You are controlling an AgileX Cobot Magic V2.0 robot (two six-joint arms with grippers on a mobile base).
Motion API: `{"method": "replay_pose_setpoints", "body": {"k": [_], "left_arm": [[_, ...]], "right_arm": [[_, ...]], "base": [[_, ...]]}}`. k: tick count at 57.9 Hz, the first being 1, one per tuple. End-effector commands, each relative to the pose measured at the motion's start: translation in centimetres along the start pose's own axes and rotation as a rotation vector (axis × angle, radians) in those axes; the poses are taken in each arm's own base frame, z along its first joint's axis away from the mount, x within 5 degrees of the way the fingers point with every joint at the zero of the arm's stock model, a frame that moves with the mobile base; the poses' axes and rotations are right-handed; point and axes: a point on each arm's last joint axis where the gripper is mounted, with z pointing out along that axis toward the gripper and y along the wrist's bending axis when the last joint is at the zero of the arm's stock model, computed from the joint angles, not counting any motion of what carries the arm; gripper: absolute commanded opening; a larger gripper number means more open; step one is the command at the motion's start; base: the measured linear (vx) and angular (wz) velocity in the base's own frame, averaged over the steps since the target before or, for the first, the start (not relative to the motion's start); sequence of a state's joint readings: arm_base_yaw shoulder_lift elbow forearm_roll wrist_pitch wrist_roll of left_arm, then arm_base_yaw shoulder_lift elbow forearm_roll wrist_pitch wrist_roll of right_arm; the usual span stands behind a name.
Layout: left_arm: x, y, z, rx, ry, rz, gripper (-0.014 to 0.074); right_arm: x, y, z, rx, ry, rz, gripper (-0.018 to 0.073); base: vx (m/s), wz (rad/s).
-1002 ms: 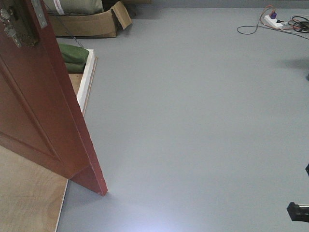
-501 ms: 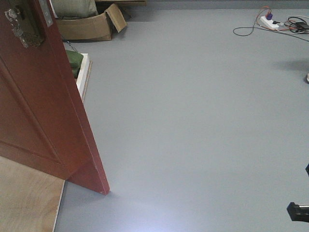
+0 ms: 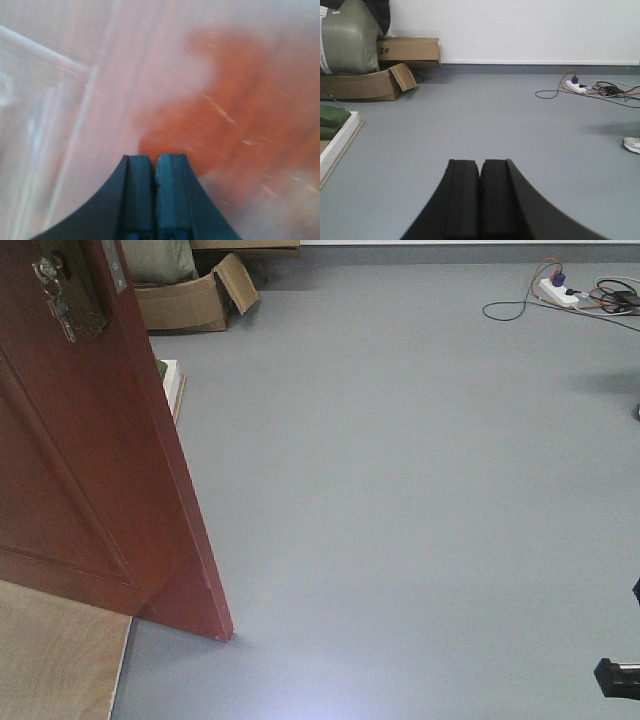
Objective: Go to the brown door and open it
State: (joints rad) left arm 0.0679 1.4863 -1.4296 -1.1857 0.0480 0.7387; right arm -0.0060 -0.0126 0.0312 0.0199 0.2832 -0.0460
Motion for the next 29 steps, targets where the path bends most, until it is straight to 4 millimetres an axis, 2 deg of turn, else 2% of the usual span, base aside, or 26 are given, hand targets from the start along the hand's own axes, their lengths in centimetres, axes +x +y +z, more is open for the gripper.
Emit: {"method": "replay_pose_setpoints", "body": {"k": [1,29], "left_arm": [[-2.35,-1.15,-1.31,0.020,-0.082,-0.001,-0.0006],[-2.35,-1.15,-1.31,0.020,-0.082,-0.001,-0.0006]], "right_arm": [[-0.57,-0.05,0.10,0.007,-0.066,-0.011,0.0000],[-0.57,-0.05,0.10,0.007,-0.066,-0.011,0.0000]], "base": [[0.12,0.01],[0.12,0.00]]}}
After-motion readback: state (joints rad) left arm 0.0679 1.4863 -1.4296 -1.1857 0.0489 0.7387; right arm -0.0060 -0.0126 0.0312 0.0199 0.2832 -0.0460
